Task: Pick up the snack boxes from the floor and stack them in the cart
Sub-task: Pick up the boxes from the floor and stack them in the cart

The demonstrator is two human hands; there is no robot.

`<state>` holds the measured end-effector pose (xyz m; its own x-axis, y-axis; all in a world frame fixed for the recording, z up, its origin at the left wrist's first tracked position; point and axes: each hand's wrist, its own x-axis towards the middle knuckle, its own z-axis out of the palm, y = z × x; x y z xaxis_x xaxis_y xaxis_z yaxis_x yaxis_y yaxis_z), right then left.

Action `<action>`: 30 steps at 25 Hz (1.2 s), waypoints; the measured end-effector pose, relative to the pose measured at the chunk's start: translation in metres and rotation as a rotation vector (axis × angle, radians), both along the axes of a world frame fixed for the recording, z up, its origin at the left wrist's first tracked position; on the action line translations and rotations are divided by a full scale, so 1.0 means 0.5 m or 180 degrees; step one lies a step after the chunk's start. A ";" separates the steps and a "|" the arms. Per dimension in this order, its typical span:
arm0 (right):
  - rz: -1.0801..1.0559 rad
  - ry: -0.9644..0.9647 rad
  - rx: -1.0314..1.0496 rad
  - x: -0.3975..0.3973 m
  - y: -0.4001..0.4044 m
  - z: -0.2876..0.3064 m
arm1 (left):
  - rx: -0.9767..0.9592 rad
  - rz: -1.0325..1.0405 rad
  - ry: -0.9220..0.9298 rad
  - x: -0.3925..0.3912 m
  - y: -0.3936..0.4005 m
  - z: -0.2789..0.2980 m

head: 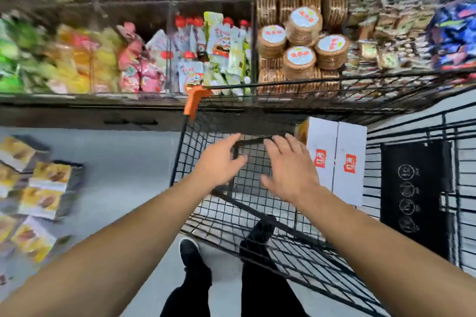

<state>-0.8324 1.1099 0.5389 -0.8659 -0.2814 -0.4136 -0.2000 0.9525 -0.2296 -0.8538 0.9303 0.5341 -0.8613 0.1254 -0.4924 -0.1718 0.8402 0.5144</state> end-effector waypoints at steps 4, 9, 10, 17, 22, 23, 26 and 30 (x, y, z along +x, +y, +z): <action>0.0745 0.0203 -0.0052 0.012 -0.212 0.085 | -0.0262 0.0681 0.0093 0.119 -0.236 0.105; 0.1859 0.0415 -0.0043 0.114 -0.573 0.170 | -0.0344 0.1811 0.0298 0.355 -0.571 0.183; 0.2004 0.0401 -0.0044 0.141 -0.632 0.175 | -0.0318 0.2014 0.0330 0.401 -0.621 0.191; 0.2961 0.0410 -0.0071 0.396 -1.103 0.216 | -0.0248 0.3328 0.0531 0.765 -1.022 0.222; 0.3520 0.0118 -0.0130 0.515 -1.367 0.201 | -0.0325 0.4236 0.0494 0.966 -1.225 0.213; 0.3618 0.0056 -0.0121 0.531 -1.423 0.195 | -0.0332 0.4409 0.0476 0.997 -1.265 0.208; 0.3816 -0.0137 -0.0020 0.556 -1.572 0.163 | -0.0350 0.4799 0.0401 1.056 -1.372 0.181; 0.3779 -0.0439 0.0021 0.535 -1.763 0.074 | -0.0317 0.5210 0.0224 1.077 -1.529 0.099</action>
<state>-0.5647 0.2285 0.5761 -0.0145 -0.8733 -0.4870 -0.9301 0.1906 -0.3141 -0.3152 0.1659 0.5837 -0.0570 -0.9153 -0.3987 -0.8380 -0.1732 0.5175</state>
